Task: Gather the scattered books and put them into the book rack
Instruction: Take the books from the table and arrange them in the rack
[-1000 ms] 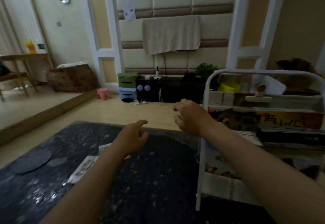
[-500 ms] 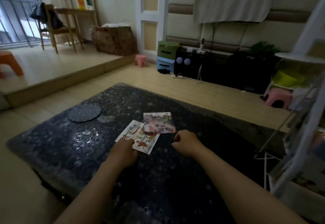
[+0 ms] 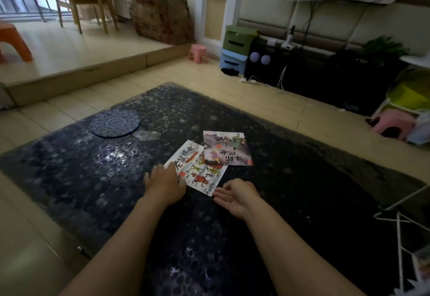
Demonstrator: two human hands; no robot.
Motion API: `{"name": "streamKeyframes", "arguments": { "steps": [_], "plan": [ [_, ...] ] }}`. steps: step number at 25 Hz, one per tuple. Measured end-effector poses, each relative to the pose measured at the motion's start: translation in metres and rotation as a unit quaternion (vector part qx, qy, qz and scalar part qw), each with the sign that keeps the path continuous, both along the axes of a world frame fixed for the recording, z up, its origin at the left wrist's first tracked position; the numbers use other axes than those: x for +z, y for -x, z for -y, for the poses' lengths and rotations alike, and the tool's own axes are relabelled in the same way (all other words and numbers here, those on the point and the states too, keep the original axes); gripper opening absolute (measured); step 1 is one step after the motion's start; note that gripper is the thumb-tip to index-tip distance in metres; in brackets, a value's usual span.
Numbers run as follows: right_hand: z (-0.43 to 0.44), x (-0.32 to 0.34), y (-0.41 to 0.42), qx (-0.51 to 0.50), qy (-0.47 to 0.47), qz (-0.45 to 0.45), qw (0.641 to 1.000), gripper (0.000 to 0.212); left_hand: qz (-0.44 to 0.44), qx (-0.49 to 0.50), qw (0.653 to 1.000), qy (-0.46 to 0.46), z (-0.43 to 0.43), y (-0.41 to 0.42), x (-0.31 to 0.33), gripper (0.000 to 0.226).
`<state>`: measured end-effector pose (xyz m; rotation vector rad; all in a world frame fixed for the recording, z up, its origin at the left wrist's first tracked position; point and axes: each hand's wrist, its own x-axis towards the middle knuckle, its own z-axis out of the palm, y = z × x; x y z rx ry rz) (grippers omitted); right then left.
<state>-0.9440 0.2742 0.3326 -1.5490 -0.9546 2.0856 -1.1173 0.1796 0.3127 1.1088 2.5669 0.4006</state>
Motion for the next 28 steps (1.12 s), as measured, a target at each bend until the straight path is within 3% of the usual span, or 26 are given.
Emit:
{"name": "streamKeyframes", "arguments": {
  "steps": [2,4,8,12,16,19,22,26,28],
  "plan": [
    [-0.004,-0.002,-0.001,0.003,0.009,0.007,1.0,0.028,-0.007,0.024,0.999,-0.039,-0.006,0.001,0.001,0.048],
    [-0.006,-0.001,-0.002,0.019,0.01,0.019,1.0,0.027,0.041,0.074,0.992,-0.091,-0.008,0.004,0.008,0.046],
    [0.001,0.005,-0.001,0.069,0.006,0.042,0.997,0.032,0.115,0.179,0.954,-0.21,-0.005,0.007,0.025,0.019],
    [0.017,0.022,-0.011,0.095,0.016,0.055,0.994,0.025,0.218,0.255,0.901,-0.276,-0.001,-0.004,0.05,0.027],
    [0.031,0.05,-0.03,0.114,-0.043,0.09,0.988,0.017,0.224,0.227,0.903,-0.287,0.001,-0.016,0.088,0.021],
    [0.034,0.089,-0.048,0.131,-0.148,0.125,0.972,0.017,0.212,0.181,0.907,-0.315,0.004,-0.037,0.128,0.019],
    [0.033,0.137,-0.074,0.152,-0.329,0.2,0.91,0.021,0.217,0.121,0.904,-0.348,0.007,-0.069,0.173,0.025],
    [0.037,0.213,-0.131,0.169,-0.551,0.301,0.759,0.079,0.198,0.003,0.907,-0.371,0.009,-0.123,0.237,0.03],
    [0.038,0.254,-0.166,0.169,-0.61,0.325,0.702,0.098,0.172,-0.056,0.906,-0.383,0.009,-0.158,0.268,0.033]
  ]
}}
